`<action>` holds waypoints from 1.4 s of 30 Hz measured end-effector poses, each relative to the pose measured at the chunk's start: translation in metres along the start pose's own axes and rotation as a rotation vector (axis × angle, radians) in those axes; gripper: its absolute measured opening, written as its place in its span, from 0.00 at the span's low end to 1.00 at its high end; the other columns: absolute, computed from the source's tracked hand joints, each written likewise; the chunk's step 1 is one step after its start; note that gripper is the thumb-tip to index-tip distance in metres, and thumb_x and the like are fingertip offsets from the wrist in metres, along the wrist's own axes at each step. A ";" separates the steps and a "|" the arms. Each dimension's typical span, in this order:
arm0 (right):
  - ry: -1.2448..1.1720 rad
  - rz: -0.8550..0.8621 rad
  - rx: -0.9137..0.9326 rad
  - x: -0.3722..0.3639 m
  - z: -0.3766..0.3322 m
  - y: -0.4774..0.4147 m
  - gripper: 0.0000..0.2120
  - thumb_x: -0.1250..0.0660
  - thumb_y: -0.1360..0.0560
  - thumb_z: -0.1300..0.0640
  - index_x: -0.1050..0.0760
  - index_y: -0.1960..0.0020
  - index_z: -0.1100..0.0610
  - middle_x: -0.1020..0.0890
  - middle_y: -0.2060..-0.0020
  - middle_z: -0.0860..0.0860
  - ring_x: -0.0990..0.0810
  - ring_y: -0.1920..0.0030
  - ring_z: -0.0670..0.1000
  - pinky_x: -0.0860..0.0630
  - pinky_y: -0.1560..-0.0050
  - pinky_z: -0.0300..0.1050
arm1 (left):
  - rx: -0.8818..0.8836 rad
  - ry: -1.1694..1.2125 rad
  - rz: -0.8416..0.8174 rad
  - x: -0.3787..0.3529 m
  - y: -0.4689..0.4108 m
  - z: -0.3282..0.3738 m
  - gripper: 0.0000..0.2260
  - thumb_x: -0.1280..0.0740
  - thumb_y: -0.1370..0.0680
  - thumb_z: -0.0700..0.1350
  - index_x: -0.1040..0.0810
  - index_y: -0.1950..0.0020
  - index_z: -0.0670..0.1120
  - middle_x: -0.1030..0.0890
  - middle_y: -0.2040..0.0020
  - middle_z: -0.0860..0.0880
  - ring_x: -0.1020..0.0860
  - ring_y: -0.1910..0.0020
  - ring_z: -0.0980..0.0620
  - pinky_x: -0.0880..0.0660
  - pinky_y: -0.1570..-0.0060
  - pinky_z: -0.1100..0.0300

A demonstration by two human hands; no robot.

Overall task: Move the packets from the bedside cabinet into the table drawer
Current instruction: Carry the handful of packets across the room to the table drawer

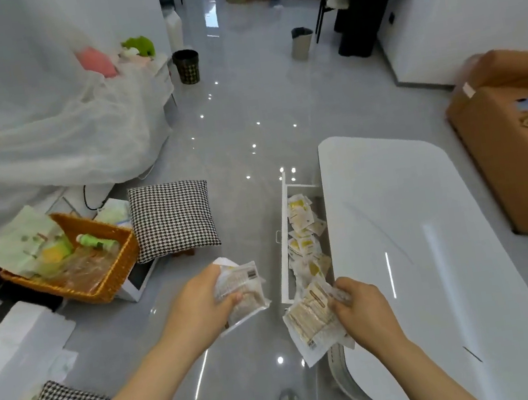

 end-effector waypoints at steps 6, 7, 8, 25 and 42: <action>-0.015 0.034 -0.088 0.001 0.005 -0.062 0.06 0.37 0.24 0.58 0.31 0.58 0.50 0.28 0.67 0.42 0.28 0.68 0.42 0.39 0.71 0.30 | -0.050 -0.047 -0.103 -0.012 -0.081 -0.004 0.04 0.34 0.23 0.47 0.28 0.51 0.51 0.23 0.54 0.50 0.24 0.51 0.48 0.33 0.59 0.58; -0.019 0.035 -0.102 0.001 0.007 -0.075 0.06 0.37 0.24 0.58 0.31 0.58 0.50 0.28 0.66 0.42 0.28 0.68 0.42 0.39 0.71 0.30 | -0.056 -0.050 -0.120 -0.014 -0.097 -0.003 0.05 0.34 0.23 0.46 0.30 0.54 0.52 0.23 0.55 0.50 0.24 0.52 0.48 0.31 0.58 0.57; -0.026 0.037 -0.113 0.002 0.009 -0.088 0.06 0.37 0.24 0.58 0.31 0.58 0.50 0.27 0.66 0.43 0.27 0.67 0.42 0.38 0.71 0.30 | -0.065 -0.051 -0.135 -0.015 -0.113 -0.001 0.08 0.34 0.23 0.45 0.32 0.57 0.54 0.24 0.57 0.50 0.24 0.54 0.48 0.30 0.58 0.56; -0.145 0.076 -0.415 0.024 0.058 -0.246 0.10 0.40 0.28 0.64 0.34 0.67 0.58 0.27 0.72 0.52 0.29 0.71 0.50 0.36 0.71 0.42 | -0.195 -0.187 -0.405 -0.066 -0.345 0.058 0.07 0.34 0.24 0.45 0.24 0.48 0.46 0.20 0.54 0.49 0.24 0.57 0.52 0.29 0.61 0.61; -0.300 0.162 -0.999 -0.023 0.030 -0.288 0.05 0.38 0.27 0.61 0.29 0.61 0.55 0.24 0.66 0.49 0.25 0.63 0.53 0.35 0.70 0.41 | -0.576 -0.422 -0.948 -0.165 -0.529 0.093 0.08 0.31 0.26 0.49 0.27 0.50 0.49 0.26 0.55 0.53 0.27 0.55 0.52 0.36 0.64 0.62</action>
Point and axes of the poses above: each hand's wrist, its own y-axis away from the middle knuckle, its own x-axis out of the back of the hand, z = x × y, the point moved 1 cm from there along -y, towards the middle knuckle
